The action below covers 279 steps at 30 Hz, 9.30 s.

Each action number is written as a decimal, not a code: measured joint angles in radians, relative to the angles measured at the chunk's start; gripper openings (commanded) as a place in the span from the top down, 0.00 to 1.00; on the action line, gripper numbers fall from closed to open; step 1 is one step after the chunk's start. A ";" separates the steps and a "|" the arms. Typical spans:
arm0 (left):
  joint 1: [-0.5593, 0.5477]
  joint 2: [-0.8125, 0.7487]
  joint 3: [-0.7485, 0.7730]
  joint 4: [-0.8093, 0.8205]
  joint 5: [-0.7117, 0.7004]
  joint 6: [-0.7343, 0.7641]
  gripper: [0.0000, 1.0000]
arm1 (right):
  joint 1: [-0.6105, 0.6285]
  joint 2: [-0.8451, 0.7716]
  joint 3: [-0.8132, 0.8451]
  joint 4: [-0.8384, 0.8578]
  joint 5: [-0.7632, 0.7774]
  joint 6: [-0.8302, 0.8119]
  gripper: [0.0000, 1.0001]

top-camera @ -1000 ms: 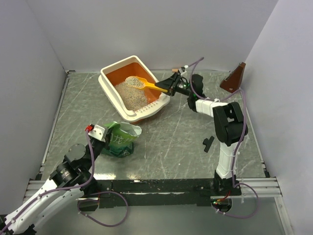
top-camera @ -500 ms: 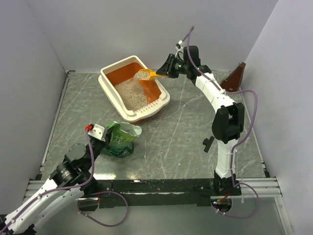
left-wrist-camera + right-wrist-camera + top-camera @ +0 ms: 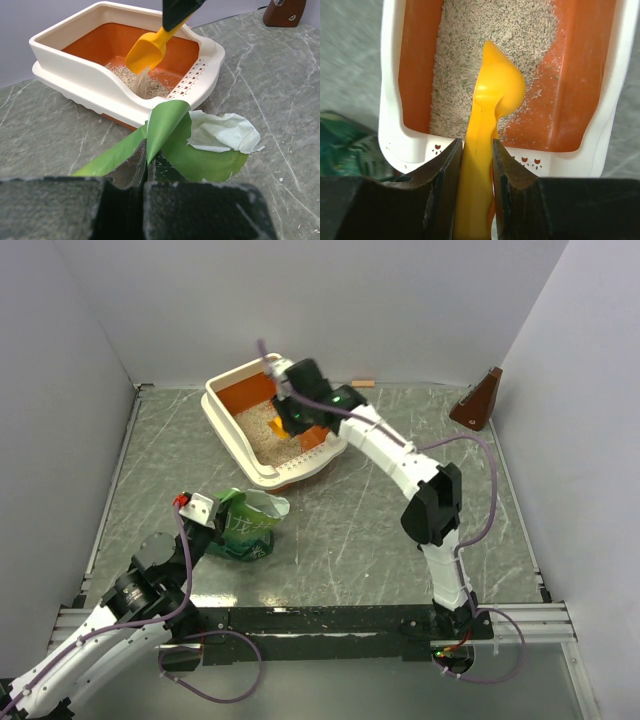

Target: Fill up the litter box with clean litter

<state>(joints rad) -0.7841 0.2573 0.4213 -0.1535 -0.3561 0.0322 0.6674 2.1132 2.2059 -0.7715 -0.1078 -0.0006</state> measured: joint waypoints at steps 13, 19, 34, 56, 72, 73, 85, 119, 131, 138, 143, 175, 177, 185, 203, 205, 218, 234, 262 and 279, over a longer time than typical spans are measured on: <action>0.000 -0.012 0.000 -0.009 0.014 0.000 0.99 | 0.179 -0.139 -0.161 0.111 0.493 -0.299 1.00; 0.003 0.019 0.021 -0.036 0.082 0.000 0.99 | 0.128 -0.455 -0.439 0.219 0.592 -0.282 1.00; 0.006 0.349 0.236 0.002 0.269 -0.027 0.99 | -0.316 -0.761 -1.067 0.362 0.399 0.088 1.00; -0.002 0.472 0.280 0.070 0.268 -0.225 0.99 | -0.449 -0.342 -0.964 0.587 0.113 0.175 0.40; -0.008 0.650 0.484 0.000 0.254 -0.287 0.99 | -0.496 -0.713 -1.124 0.518 -0.102 0.172 0.23; -0.008 0.648 0.480 0.001 0.257 -0.289 0.98 | -0.496 -0.764 -1.136 0.528 -0.156 0.163 0.23; -0.012 0.565 0.432 0.116 0.309 -0.262 0.77 | -0.451 -0.967 -1.396 0.696 -0.674 0.019 0.13; -0.011 0.288 0.335 -0.144 0.284 -0.148 0.51 | -0.349 -1.100 -1.509 0.788 -0.908 -0.330 0.09; -0.011 0.329 0.322 -0.105 0.298 -0.122 0.47 | -0.341 -1.034 -1.592 1.015 -0.930 -0.231 0.14; -0.003 0.413 0.318 -0.067 0.309 -0.093 0.43 | -0.340 -0.986 -1.598 1.152 -0.959 -0.151 0.40; 0.069 0.464 0.297 -0.025 0.368 -0.085 0.38 | -0.340 -0.934 -1.599 1.206 -0.992 -0.106 0.61; 0.480 1.034 0.172 0.826 1.413 -0.528 0.67 | -0.354 -0.910 -1.664 1.394 -1.057 0.148 1.00; 0.481 1.046 0.172 0.866 1.445 -0.560 0.70 | -0.354 -0.908 -1.672 1.401 -1.064 0.167 1.00; 0.481 1.033 0.172 0.946 1.507 -0.639 0.99 | -0.356 -0.857 -1.665 1.418 -1.112 0.273 1.00; 0.454 0.731 0.121 0.356 1.284 -0.694 0.99 | -0.339 -0.877 -1.658 1.150 -1.109 0.602 1.00; 0.447 0.685 0.088 0.286 1.243 -0.740 0.99 | -0.320 -0.877 -1.670 1.119 -1.106 0.634 1.00; 0.435 0.650 0.042 -0.082 1.140 -0.895 0.99 | -0.257 -0.764 -1.714 0.892 -1.029 0.683 0.81; 0.456 0.690 0.079 -0.285 1.055 -0.832 0.99 | -0.195 -0.930 -1.289 0.366 -0.564 0.364 0.49; 0.458 0.675 0.079 -0.294 1.046 -0.812 0.99 | 0.838 -0.918 -1.287 0.348 0.280 -0.294 0.37; 0.459 0.674 0.079 -0.294 1.046 -0.811 0.99 | 0.904 -0.849 -1.439 0.578 0.555 -0.416 0.37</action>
<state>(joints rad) -0.3256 0.9314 0.4999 -0.4473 0.6903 -0.7792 1.5715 1.2640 0.7670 -0.1940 0.4469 -0.4168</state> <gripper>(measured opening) 0.015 0.631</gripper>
